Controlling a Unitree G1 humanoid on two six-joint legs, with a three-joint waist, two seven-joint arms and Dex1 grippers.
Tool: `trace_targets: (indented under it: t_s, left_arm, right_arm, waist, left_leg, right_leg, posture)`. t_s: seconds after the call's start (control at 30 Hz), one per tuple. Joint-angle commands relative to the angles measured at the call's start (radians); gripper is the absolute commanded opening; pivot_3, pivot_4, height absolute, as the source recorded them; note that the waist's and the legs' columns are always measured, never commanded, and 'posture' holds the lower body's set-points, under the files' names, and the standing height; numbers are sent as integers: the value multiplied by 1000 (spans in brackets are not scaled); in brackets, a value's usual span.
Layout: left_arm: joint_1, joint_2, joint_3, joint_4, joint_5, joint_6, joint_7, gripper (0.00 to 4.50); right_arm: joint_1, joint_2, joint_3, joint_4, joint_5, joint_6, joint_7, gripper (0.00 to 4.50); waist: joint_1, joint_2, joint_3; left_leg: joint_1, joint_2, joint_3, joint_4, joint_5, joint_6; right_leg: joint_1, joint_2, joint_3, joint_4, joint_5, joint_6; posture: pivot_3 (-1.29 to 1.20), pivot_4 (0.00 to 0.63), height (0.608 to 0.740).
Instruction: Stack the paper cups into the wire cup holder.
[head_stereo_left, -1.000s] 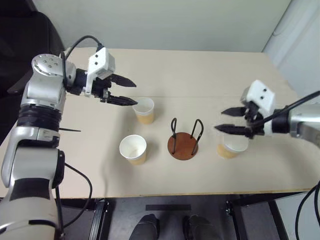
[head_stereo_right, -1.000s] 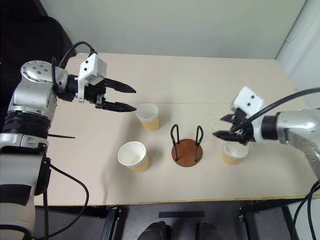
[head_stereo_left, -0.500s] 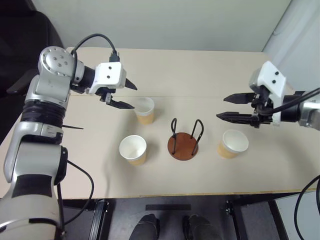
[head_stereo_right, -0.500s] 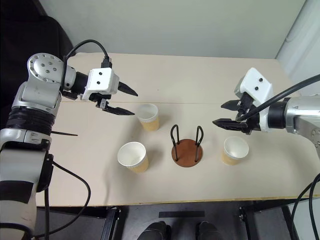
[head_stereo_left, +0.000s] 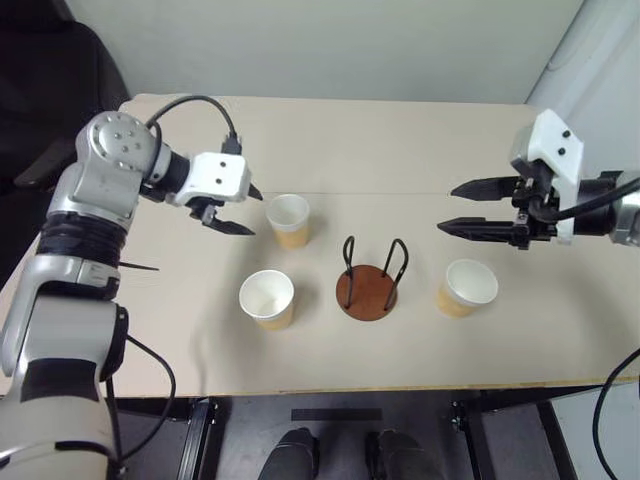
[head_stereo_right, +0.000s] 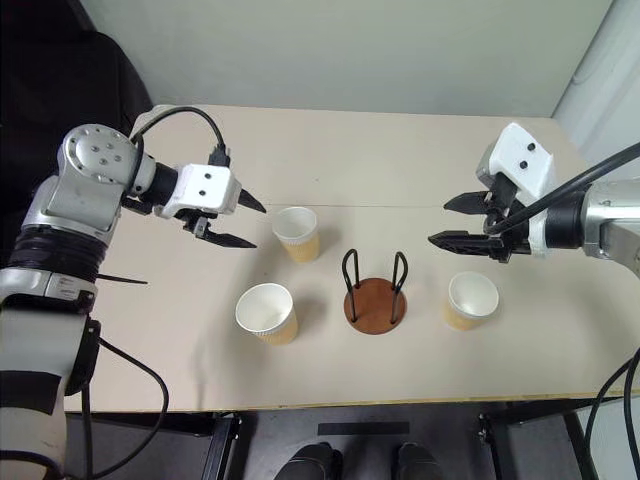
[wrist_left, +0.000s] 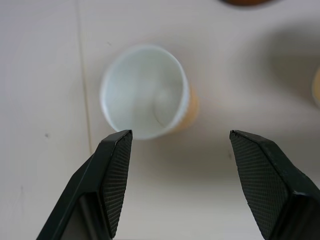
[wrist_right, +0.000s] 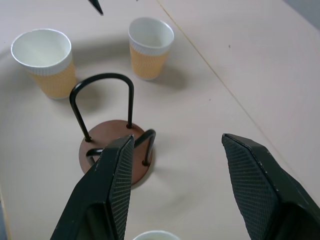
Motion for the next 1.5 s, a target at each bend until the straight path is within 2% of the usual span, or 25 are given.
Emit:
trace_targets:
  t_s: [0.03, 0.7, 0.8, 1.07, 1.37, 1.5]
  left_arm:
    - [-22, -11, 5, 12, 15, -34, 24, 3364]
    - [-120, -154, -69, 228, 144, -193, 133, 3364]
    - [-115, -156, -80, 235, 155, -207, 128, 2751]
    - [-114, -169, -98, 272, 191, -230, 162, 27]
    - [-133, -173, -83, 278, 164, -210, 119, 27]
    - [-145, -171, -62, 269, 123, -169, 51, 27]
  right_arm:
    - [-35, -5, -19, -24, 16, -31, 24, 2781]
    - [-43, 2, -38, -49, 55, 4, -2, 2781]
    - [-36, -2, -43, -51, 57, 8, -7, 2830]
    - [-32, -1, -43, -52, 60, 10, -17, 2830]
    - [-23, -3, -46, -50, 61, 10, -17, 2830]
    - [-23, -6, -46, -52, 63, 10, -14, 2830]
  waist:
    - [0, 0, 0]
    - [-1, 0, 0]
    - [0, 0, 0]
    - [4, 0, 0]
    - [4, 0, 0]
    - [3, 0, 0]
  left_leg:
    - [0, 0, 0, 0, 0, 0]
    - [-1, 0, 0, 0, 0, 0]
    - [-1, 0, 0, 0, 0, 0]
    - [-2, 0, 1, 0, 0, 0]
    - [-3, 0, 1, 1, 0, 0]
    - [-3, 0, 1, 1, 0, 0]
  right_leg:
    - [0, 0, 0, 0, 0, 0]
    - [-1, 0, 0, 1, 0, 0]
    - [-2, 0, 1, 1, 0, 0]
    - [-3, -1, 0, 1, 0, 0]
    - [-4, -1, 1, 2, 0, 0]
    - [-5, -1, 1, 2, 0, 0]
  posture:
    - [0, 150, 740]
    - [0, 150, 740]
    - [0, 150, 740]
    - [0, 150, 740]
    - [0, 150, 740]
    - [0, 150, 740]
